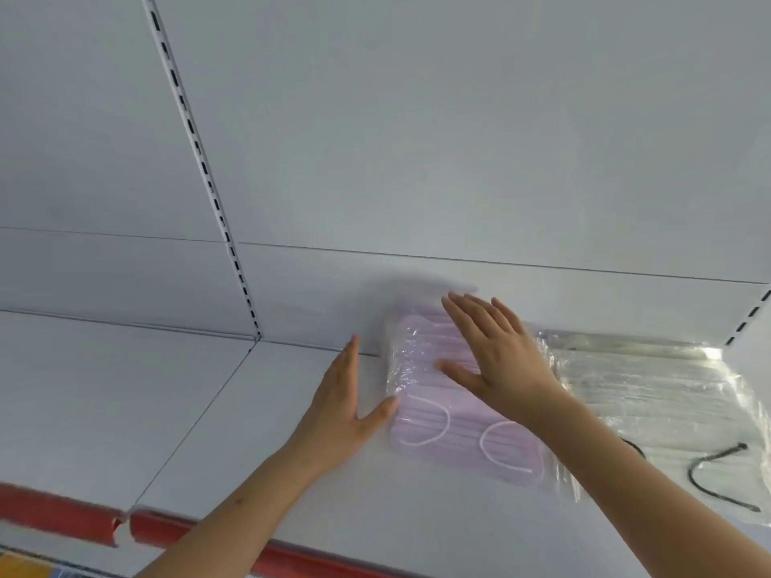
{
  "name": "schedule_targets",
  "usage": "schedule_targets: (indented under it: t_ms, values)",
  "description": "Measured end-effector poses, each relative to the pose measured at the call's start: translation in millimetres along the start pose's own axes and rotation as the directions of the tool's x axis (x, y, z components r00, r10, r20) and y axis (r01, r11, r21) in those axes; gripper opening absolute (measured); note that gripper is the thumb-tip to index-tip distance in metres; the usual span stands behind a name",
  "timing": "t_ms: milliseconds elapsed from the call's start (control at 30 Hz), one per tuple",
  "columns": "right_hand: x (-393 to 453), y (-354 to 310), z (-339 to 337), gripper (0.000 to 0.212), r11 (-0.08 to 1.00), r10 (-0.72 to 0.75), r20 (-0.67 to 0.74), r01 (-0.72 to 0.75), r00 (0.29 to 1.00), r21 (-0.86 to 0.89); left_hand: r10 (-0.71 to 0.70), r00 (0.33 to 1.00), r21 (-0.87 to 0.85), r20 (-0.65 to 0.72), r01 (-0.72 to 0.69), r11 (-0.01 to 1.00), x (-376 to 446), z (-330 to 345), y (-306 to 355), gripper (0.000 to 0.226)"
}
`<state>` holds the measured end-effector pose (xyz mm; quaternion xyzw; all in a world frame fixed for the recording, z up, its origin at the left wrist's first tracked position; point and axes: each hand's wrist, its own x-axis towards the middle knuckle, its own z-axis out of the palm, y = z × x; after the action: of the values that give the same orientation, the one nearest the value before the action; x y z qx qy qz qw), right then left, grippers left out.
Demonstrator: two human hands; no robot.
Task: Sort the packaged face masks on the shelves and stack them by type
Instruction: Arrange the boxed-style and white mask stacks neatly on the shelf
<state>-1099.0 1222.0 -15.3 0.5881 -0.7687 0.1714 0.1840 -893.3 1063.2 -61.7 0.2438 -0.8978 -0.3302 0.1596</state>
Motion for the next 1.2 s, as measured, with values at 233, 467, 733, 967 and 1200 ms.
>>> schedule_targets:
  t_ms: [233,467,733,967,1200]
  values:
    - [87,-103,9,0.068,0.933,-0.027,-0.042,0.040,0.999,0.358,-0.004,0.973,0.116,-0.232,0.032,0.993,-37,-39,-10,0.074]
    - [180,-258,37,0.069,0.812,-0.046,0.016,0.028,0.999,0.584,-0.095,0.884,0.079,-0.457,0.147,0.986,-82,-143,-88,0.056]
    - [292,-470,98,0.065,0.736,-0.104,0.037,0.052,0.994,0.675,-0.186,0.795,0.002,-0.577,0.229,0.973,-148,-301,-238,0.047]
    - [373,-595,155,0.053,0.620,-0.033,0.213,-0.147,0.977,0.771,-0.280,0.762,-0.086,-0.584,0.285,0.955,-181,-405,-349,0.040]
    - [455,-679,258,0.046,0.429,0.025,0.499,-0.460,0.866,0.777,-0.369,0.706,-0.184,-0.605,0.326,0.927,-193,-472,-468,0.030]
